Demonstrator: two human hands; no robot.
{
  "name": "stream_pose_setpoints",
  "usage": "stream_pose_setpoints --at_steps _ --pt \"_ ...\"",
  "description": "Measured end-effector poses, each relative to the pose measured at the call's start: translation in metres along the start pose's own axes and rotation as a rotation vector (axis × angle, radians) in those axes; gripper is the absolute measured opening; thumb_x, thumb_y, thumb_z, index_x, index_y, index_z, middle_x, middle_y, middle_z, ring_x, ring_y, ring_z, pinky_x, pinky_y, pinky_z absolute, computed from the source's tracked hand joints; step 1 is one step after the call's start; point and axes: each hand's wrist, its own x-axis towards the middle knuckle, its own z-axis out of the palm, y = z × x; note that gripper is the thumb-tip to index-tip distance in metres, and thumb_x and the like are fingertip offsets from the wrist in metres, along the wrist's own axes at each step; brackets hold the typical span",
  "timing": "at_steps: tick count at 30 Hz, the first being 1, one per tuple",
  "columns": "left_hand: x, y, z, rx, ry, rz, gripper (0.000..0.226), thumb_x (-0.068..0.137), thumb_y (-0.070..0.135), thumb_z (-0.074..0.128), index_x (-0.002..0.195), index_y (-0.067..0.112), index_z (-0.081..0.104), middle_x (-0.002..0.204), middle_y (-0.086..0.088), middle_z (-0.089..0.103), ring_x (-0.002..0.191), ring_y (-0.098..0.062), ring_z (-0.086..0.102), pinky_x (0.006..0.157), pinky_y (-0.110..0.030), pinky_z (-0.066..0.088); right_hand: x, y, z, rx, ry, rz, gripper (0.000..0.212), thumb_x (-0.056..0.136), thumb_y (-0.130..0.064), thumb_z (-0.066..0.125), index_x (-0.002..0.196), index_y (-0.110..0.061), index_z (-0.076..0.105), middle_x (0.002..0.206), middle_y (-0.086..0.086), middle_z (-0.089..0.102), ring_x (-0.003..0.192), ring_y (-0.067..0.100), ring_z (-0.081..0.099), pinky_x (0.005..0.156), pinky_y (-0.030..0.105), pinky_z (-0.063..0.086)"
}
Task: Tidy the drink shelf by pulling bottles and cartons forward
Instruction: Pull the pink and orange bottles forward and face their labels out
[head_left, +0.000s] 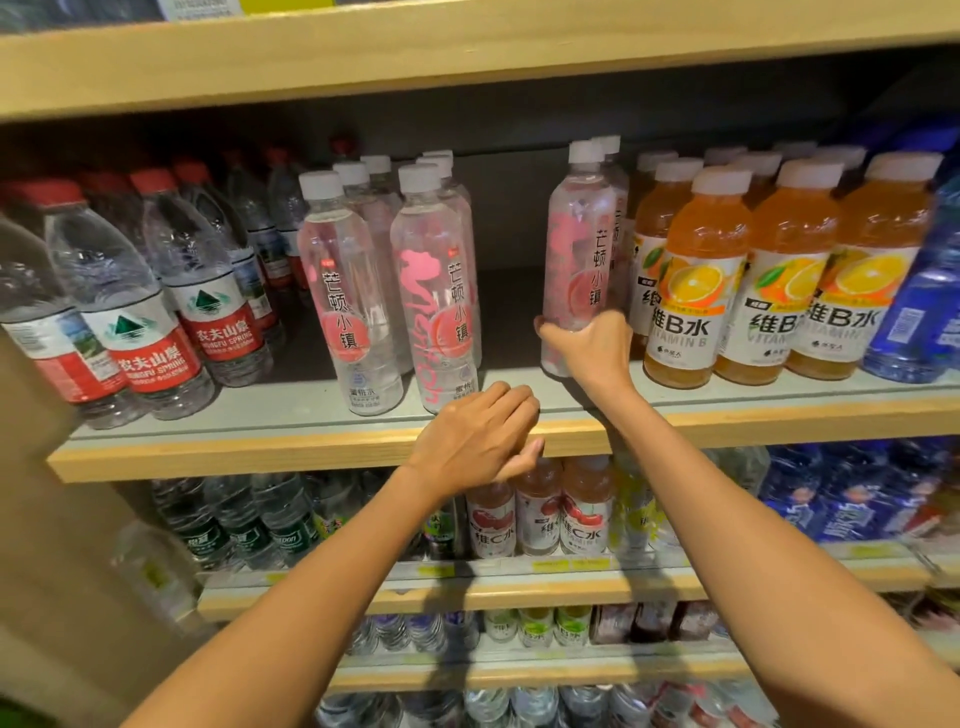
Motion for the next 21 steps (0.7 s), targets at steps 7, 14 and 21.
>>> stream_pose_setpoints --at_steps 7,14,21 --pt "0.006 0.023 -0.019 -0.443 0.118 -0.441 0.031 0.099 0.028 0.039 0.106 0.007 0.061 0.098 -0.006 0.065 0.086 -0.020 0.063 0.068 -0.037 0.052 -0.029 -0.012 -0.052 0.144 -0.133 -0.091 0.052 0.070 -0.036 0.081 0.107 -0.026 0.046 0.088 -0.019 0.053 0.078 -0.005 0.054 0.063 0.007 0.037" --pt "0.063 0.028 -0.084 -1.623 0.361 -0.997 0.031 0.103 0.034 0.036 0.098 0.018 0.062 0.083 0.004 0.071 0.075 -0.009 0.066 0.073 -0.027 0.053 -0.085 -0.013 -0.090 0.283 -0.454 -0.111 0.042 0.067 -0.035 0.082 0.098 -0.020 0.058 0.082 -0.006 0.069 0.067 0.002 0.064 0.063 0.019 0.049" --pt "0.070 0.046 -0.106 -1.681 0.476 -1.061 0.044 0.088 0.041 0.062 0.114 0.005 0.061 0.108 -0.022 0.068 0.097 -0.040 0.066 0.093 -0.052 0.050 -0.128 -0.012 -0.086 0.389 -0.529 -0.087 0.046 0.059 -0.050 0.076 0.097 -0.030 0.059 0.082 -0.013 0.071 0.072 0.002 0.066 0.068 0.021 0.052"
